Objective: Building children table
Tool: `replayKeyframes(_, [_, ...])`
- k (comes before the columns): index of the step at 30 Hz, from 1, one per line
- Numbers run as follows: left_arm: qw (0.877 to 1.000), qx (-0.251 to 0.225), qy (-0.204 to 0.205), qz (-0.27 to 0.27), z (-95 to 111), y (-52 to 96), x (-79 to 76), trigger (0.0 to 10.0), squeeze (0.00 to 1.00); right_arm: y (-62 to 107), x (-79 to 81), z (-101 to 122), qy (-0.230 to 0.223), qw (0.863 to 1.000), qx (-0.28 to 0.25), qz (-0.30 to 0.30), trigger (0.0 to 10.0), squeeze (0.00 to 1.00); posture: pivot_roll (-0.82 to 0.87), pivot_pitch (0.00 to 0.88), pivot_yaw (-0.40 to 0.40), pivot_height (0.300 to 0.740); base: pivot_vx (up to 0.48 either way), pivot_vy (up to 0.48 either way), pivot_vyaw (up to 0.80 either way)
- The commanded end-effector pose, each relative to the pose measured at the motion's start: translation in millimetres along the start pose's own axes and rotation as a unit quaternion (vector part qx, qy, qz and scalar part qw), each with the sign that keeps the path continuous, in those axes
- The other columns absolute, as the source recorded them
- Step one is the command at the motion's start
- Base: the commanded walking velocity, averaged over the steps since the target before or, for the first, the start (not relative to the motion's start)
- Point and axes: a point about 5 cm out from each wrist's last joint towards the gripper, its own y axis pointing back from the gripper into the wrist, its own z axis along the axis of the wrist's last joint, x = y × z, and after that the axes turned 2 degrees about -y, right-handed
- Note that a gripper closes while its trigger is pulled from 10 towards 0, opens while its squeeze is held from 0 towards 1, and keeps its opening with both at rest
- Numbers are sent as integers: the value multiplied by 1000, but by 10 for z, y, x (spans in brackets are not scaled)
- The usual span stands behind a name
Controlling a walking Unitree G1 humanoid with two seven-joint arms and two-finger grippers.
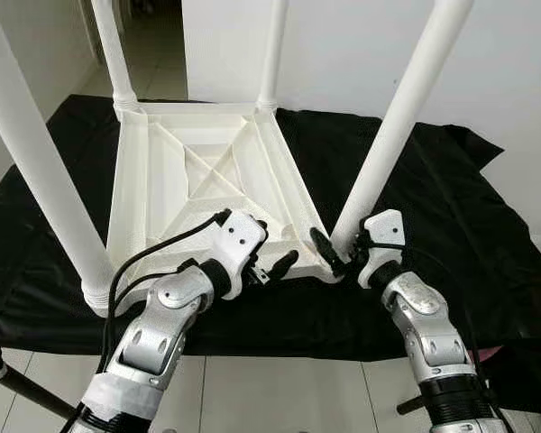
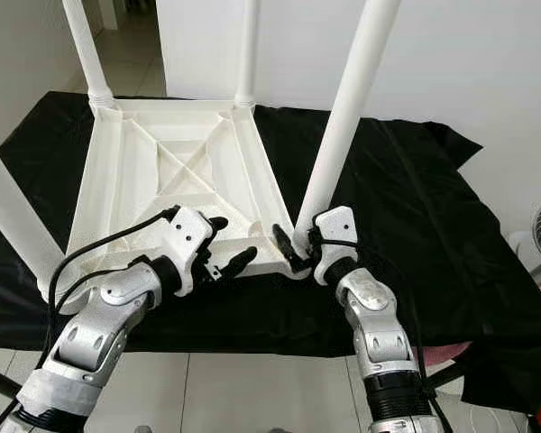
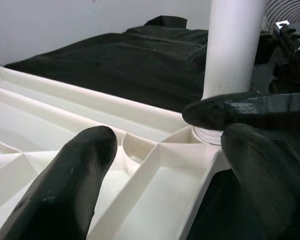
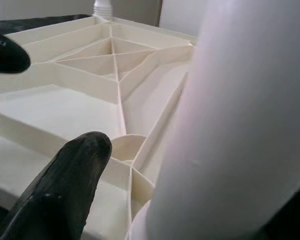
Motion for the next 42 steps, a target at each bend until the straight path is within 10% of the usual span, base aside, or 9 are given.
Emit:
replayKeyframes(1, [1000, 3, 3, 22, -15, -17, 25, 10000, 0, 6, -39, 19, 0, 1000, -3, 28, 10000, 0, -57, 0, -47, 740, 0, 0, 0])
replayKeyframes(15, [1000, 5, 14, 12, -56, 14, 70, 10000, 0, -15, -160, -187, -16, 992, 49, 116, 8863, 0, -50, 0, -45, 740, 0, 0, 0])
replayKeyframes(16, [1000, 3, 19, 12, -58, 8, 54, 10000, 0, -14, -173, -194, -17, 991, 49, 121, 4275, 0, -49, 0, -47, 740, 0, 0, 0])
replayKeyframes(21, [1000, -1, 26, 13, -53, -1, 34, 10000, 0, -9, -188, -199, -19, 990, 48, 129, 4275, 0, -49, 0, -47, 740, 0, 0, 0])
replayKeyframes(22, [1000, 2, 30, 4, -88, 21, 0, 10000, 0, -18, -199, -219, -25, 990, 50, 127, 0, 0, -45, 0, -56, 740, 0, 0, 0])
replayKeyframes(25, [999, 6, 34, -7, -121, 46, -49, 10000, 0, -23, -210, -234, -34, 991, 48, 117, 0, 0, -38, 0, -63, 740, 0, 0, 0])
replayKeyframes(26, [999, 7, 34, -20, -139, 72, -94, 10000, 0, -30, -223, -240, -41, 993, 44, 106, 8588, 0, -27, 0, -70, 740, 0, 0, 0])
replayKeyframes(28, [999, 14, 34, -24, -175, 92, -117, 10000, 0, -33, -220, -257, -51, 993, 41, 93, 10000, 0, -23, 0, -71, 740, 0, 0, 0])
replayKeyframes(42, [999, 28, 28, -12, -244, 126, -70, 10000, 0, -45, -95, -341, -65, 997, 32, -42, 10000, 0, -28, 0, -71, 740, 0, 0, 0])
